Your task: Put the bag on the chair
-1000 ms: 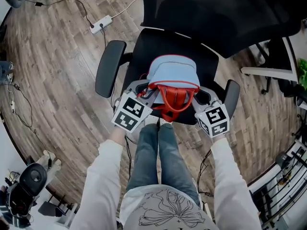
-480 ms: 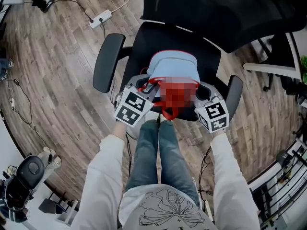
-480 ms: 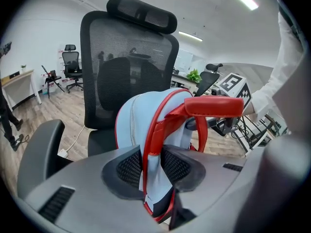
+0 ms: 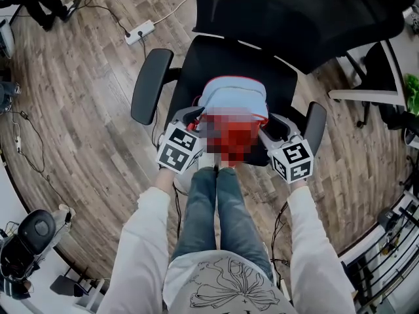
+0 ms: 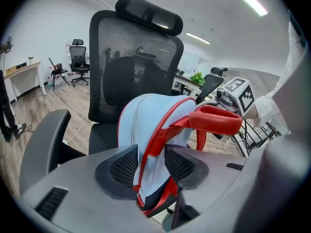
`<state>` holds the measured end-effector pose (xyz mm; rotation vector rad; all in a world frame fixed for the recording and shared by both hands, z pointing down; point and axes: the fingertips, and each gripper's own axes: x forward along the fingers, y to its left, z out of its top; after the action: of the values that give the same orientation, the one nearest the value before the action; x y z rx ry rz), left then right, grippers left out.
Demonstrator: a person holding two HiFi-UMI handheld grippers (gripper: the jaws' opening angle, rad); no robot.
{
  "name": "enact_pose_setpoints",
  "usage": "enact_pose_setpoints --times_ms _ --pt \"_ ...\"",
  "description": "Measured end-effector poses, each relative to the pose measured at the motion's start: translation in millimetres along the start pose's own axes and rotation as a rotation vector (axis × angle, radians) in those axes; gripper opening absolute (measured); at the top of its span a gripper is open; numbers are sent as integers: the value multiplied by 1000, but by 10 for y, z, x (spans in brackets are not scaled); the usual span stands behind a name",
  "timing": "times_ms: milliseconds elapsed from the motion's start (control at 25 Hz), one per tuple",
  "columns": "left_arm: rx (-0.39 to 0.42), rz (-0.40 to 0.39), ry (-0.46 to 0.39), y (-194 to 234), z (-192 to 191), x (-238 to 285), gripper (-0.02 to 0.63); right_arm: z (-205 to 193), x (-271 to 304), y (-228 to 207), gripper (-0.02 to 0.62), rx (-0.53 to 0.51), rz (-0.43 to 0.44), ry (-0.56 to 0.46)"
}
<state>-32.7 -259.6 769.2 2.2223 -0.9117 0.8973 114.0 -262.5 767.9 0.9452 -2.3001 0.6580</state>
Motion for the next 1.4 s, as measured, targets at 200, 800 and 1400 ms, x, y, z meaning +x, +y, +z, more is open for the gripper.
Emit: enact_pose_setpoints --times_ms 200,800,1400 --pt "2 38 -17 -52 -30 -358 155 99 -313 121 212 -27 -16 -14" --pt "0 180 -422 -238 1317 -2068 139 1712 -1471 598 121 31 -201 -372" --pt "53 317 -783 -712 2345 -3536 21 3030 -2692 1213 67 -84 -304 -728"
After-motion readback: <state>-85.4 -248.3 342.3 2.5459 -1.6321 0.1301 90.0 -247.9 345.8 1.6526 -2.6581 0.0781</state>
